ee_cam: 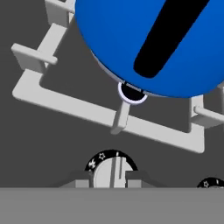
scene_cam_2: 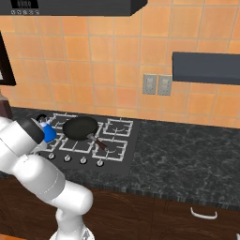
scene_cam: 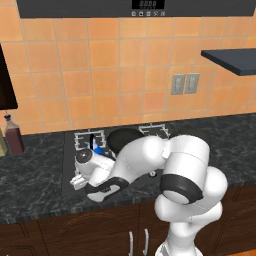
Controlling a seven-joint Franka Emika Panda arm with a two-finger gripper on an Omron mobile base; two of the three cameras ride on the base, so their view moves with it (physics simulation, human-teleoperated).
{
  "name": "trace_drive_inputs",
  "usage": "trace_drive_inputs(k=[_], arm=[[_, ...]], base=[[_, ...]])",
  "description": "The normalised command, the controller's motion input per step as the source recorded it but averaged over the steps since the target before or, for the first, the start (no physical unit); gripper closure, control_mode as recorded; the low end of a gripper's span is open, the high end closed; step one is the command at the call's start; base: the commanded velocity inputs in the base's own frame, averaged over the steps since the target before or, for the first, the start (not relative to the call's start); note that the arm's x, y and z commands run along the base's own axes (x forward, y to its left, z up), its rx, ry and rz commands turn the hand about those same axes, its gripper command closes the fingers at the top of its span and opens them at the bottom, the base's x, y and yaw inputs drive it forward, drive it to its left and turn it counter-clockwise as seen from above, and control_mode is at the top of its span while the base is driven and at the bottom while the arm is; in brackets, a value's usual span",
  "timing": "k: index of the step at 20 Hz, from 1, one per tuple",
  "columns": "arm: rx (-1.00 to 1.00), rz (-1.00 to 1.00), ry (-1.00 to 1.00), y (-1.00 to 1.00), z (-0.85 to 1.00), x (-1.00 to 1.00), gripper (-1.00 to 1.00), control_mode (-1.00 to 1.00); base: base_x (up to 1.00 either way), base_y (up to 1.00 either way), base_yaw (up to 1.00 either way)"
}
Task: Pick the kettle from the counter and place it on a stove burner. Then turn the burner on.
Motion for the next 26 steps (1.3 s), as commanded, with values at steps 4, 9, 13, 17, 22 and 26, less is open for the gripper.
trace_drive_inputs(k=[4, 9, 13, 17, 22, 26], arm=[[-0.11, 0.23, -0.05, 0.00, -0.03, 0.00, 1.00, -1.00], [-0.12, 0.27, -0.05, 0.00, -0.09, 0.00, 1.00, -1.00], [-0.12, 0.28, -0.06, 0.00, -0.04, 0.00, 1.00, -1.00], [-0.13, 0.27, -0.02, 0.00, -0.04, 0.00, 1.00, -1.00], [-0.13, 0.28, -0.01, 0.00, -0.05, 0.00, 1.00, -1.00], [-0.12, 0.33, -0.02, 0.00, 0.00, 0.00, 1.00, -1.00]], base=[[0.00, 0.00, 0.00], [0.00, 0.00, 0.00], [0.00, 0.00, 0.00], [0.00, 0.00, 0.00], [0.00, 0.00, 0.00], [0.00, 0.00, 0.00]])
